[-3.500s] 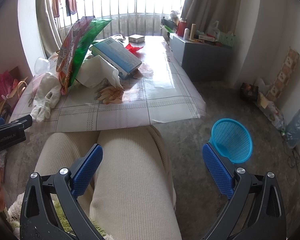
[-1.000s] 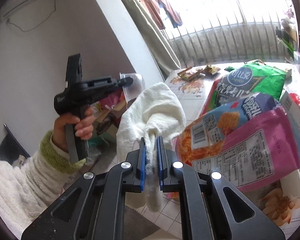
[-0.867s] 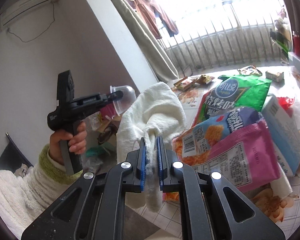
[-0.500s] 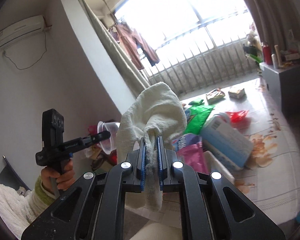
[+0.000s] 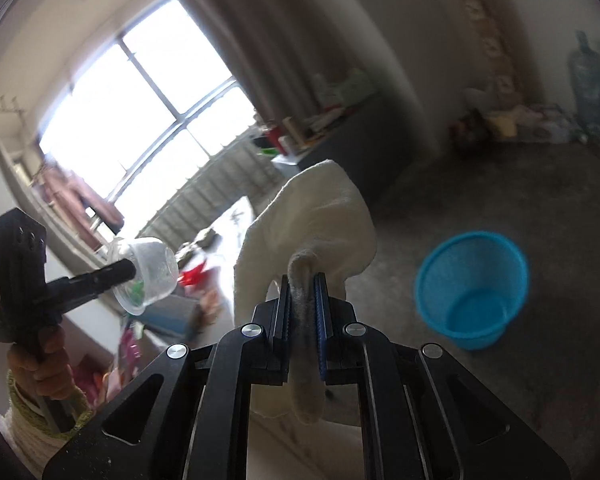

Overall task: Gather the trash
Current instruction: 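Carry the glove and lid to the blue wastebasket and open both grippers, then grasp the pink knitted pad with the left gripper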

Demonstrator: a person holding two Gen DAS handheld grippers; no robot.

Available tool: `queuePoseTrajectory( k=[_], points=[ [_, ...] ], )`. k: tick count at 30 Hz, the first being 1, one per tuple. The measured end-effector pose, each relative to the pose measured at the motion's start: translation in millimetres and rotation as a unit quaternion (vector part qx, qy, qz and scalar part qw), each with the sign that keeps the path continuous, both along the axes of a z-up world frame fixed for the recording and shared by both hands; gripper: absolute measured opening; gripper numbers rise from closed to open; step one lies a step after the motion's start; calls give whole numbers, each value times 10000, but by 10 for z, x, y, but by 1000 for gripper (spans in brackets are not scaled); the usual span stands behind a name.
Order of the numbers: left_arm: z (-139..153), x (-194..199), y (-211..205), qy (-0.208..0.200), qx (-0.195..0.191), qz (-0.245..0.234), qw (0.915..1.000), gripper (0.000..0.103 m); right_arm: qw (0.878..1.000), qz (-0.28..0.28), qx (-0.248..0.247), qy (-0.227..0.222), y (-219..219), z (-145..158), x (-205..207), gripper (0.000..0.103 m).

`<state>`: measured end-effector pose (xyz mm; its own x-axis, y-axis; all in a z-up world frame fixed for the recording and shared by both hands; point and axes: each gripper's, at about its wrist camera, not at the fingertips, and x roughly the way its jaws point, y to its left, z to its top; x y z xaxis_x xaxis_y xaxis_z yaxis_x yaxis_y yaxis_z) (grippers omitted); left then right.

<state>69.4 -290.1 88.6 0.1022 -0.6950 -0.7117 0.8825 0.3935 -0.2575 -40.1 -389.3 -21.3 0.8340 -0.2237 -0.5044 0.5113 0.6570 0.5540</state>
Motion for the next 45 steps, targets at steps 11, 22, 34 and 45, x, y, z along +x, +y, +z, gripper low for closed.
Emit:
queuePoseTrajectory(
  k=[11,22,34,45],
  points=[
    [-1366,161,-2473,436,1396,-532,9878,6,9792,-979,1656,648,-1144,-1347,-101,11],
    [-1922,314,-2988,183,1758,-57,9842,72,9648,-1325,1946,1173,-1637,-1866,115,56],
    [-904,331,-2152,-157,861,-326,9956,79,9726,-1797,275,1452,-1032,-1067,-29,82],
    [93,392,-471,296,28,38,9995,95,9641,-1414,-1589,1591,-195,-207,216,95]
  ],
)
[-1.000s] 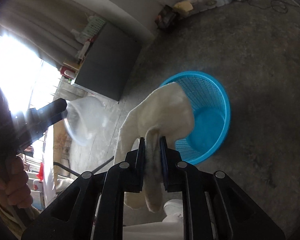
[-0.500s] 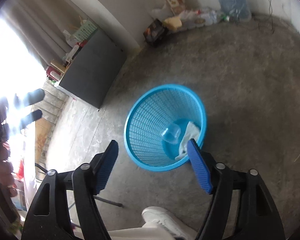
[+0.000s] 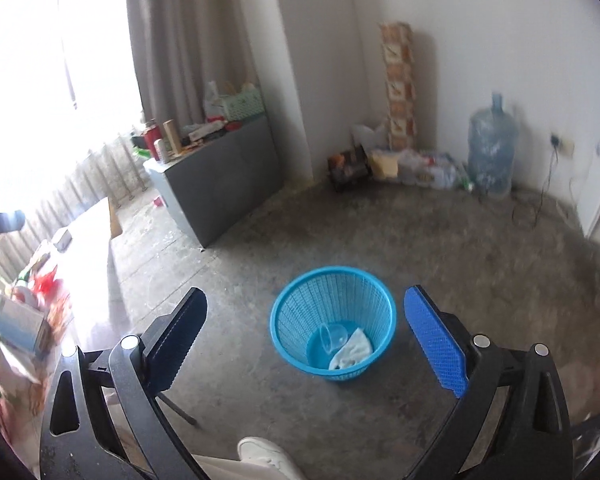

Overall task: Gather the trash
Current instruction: 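Grasp the pink knitted pad with the left gripper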

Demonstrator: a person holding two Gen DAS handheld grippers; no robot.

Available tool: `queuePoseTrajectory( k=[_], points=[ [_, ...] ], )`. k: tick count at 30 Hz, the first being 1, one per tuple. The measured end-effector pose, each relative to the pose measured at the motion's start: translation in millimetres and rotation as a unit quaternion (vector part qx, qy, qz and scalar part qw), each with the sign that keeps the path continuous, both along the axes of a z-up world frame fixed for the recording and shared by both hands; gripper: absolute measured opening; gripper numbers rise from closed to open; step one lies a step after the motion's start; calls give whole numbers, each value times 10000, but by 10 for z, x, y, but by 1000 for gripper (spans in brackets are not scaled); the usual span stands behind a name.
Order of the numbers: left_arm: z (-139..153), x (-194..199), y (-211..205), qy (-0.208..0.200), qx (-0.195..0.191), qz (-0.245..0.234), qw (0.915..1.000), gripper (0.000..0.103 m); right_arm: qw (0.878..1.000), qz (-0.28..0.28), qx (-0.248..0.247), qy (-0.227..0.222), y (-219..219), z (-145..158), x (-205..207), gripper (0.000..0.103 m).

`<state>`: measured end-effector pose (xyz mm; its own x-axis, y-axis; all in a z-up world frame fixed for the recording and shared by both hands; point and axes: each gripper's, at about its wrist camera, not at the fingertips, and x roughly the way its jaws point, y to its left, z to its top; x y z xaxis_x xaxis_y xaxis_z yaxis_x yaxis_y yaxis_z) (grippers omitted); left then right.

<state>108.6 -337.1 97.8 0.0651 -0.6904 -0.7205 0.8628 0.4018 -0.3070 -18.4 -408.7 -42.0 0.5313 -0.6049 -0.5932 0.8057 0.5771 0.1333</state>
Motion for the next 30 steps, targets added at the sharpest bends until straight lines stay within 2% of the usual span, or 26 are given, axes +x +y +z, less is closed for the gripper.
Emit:
queuePoseTrajectory(
  k=[3,7,10,13,17,20,23,25,28,30],
  points=[
    [161,15,611,4,-223,335,9992,97,9989,196,-354,244,307,148,114,95],
    [333,80,1490,45,-591,1048,9927,97,9919,910,-856,241,743,317,237,95],
    [418,118,2288,-20,-945,1803,9791,97,9830,1498,-1053,135,1010,399,330,95],
    [450,132,3034,-153,-1099,2586,9596,97,9693,2257,-976,-74,1268,476,463,95],
    [353,82,3856,-478,-938,3520,9301,97,9446,3218,-502,-406,1523,495,634,95],
    [174,97,4285,-518,-811,3954,9135,97,9227,3799,282,-595,1620,465,759,95],
    [-67,124,4615,-520,-664,4141,9063,97,8968,4200,1191,-722,1643,366,877,95],
    [-253,168,4784,-382,-570,4250,9026,97,8821,4368,1605,-736,1708,313,961,95],
    [-517,349,4947,4,-526,4447,8941,97,8614,4636,1942,-723,1978,318,1065,95],
    [-665,495,4963,172,-495,4517,8906,97,8524,4769,2039,-669,2068,298,1116,95]
  ],
)
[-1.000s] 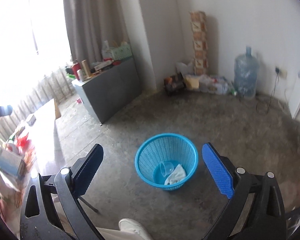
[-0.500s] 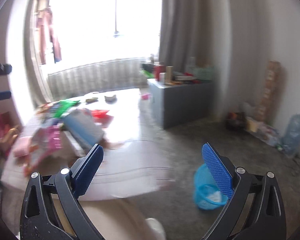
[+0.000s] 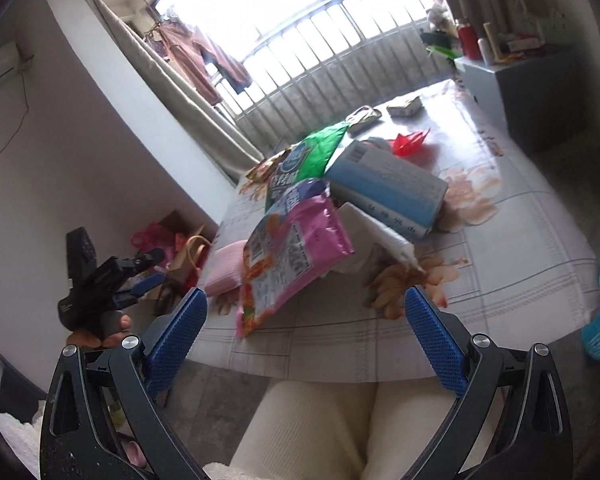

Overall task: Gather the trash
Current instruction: 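Grasp the pink knitted pad with the left gripper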

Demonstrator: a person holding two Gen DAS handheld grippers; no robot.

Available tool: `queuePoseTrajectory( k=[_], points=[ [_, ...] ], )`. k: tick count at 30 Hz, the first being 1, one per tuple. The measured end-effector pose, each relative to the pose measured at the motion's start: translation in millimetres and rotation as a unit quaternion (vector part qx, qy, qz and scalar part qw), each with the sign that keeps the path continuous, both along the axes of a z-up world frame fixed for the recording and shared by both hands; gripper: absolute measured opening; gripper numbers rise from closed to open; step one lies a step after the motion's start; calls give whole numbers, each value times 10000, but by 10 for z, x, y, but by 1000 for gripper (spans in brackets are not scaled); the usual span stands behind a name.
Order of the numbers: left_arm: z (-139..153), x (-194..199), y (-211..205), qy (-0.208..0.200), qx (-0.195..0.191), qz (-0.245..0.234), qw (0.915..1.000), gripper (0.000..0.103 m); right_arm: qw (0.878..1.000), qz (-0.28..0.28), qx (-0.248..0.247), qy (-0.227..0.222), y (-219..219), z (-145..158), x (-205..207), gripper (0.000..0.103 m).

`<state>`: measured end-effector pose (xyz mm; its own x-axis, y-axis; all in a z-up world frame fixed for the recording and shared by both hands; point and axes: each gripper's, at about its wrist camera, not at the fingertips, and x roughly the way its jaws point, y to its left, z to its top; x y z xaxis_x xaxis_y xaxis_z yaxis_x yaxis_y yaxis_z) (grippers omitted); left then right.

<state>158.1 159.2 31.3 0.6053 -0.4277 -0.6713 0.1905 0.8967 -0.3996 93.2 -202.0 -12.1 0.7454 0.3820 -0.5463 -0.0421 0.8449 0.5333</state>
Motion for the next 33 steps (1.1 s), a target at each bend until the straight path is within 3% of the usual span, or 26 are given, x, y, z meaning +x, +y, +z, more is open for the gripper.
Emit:
queuePoseTrajectory(
  k=[5,10,24,33],
  points=[
    [-320,380,-99,389,391,7,9985,97,9993,281,14,243,418,-15,265,93],
    [-594,716,-245,456,1120,101,9926,97,9977,419,116,510,539,-179,485,89],
    [-900,939,-367,603,1622,-122,9848,97,9977,12,-58,676,278,-271,482,86],
    [-885,937,-168,658,1405,-55,9879,82,9978,-310,0,582,23,-222,425,86]
  ],
)
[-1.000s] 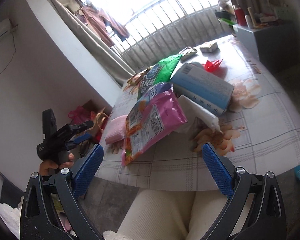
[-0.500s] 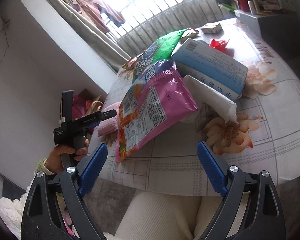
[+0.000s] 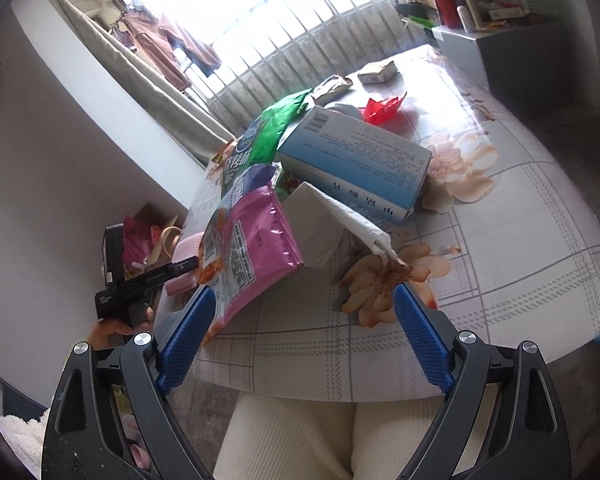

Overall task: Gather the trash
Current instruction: 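Grasp the pink knitted pad with the left gripper, then grasp the white tissue with the right gripper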

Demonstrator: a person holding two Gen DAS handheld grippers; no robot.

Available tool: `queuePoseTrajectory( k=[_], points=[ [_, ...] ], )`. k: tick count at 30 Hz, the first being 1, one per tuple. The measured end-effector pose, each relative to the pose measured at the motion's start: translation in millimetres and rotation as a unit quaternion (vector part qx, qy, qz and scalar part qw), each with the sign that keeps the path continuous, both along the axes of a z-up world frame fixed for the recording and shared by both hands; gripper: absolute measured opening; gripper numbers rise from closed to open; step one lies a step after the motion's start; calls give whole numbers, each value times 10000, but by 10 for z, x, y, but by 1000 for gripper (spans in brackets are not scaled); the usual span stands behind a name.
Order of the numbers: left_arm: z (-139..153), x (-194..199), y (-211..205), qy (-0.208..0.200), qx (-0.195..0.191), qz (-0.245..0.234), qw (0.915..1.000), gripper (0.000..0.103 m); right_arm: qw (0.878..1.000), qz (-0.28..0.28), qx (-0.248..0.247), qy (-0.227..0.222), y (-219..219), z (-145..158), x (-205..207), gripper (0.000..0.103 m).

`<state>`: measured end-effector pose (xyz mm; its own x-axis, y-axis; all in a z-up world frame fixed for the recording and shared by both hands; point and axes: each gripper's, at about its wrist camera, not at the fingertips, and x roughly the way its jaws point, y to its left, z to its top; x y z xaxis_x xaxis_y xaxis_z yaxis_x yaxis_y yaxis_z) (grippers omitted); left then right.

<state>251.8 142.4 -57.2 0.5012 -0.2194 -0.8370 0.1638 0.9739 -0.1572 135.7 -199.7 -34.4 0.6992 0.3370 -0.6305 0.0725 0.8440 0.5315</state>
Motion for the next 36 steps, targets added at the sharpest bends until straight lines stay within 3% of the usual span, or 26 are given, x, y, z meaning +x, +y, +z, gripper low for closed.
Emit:
queuePoseTrajectory(
  k=[9,19,25,36],
  points=[
    [60,-52,116,-50,-264,128,9996,79,9997,-227,111,15,-246,-11,35,75],
    [321,-233,291,-404,-1139,224,9924,79,9996,-238,126,80,-322,-79,89,63],
    [480,-364,351,-801,-1444,303,9858,79,9996,-161,-219,22,-279,-56,187,54],
    [621,-650,301,-1105,-1719,332,9783,79,9954,204,-931,75,-121,-132,521,45]
  ],
)
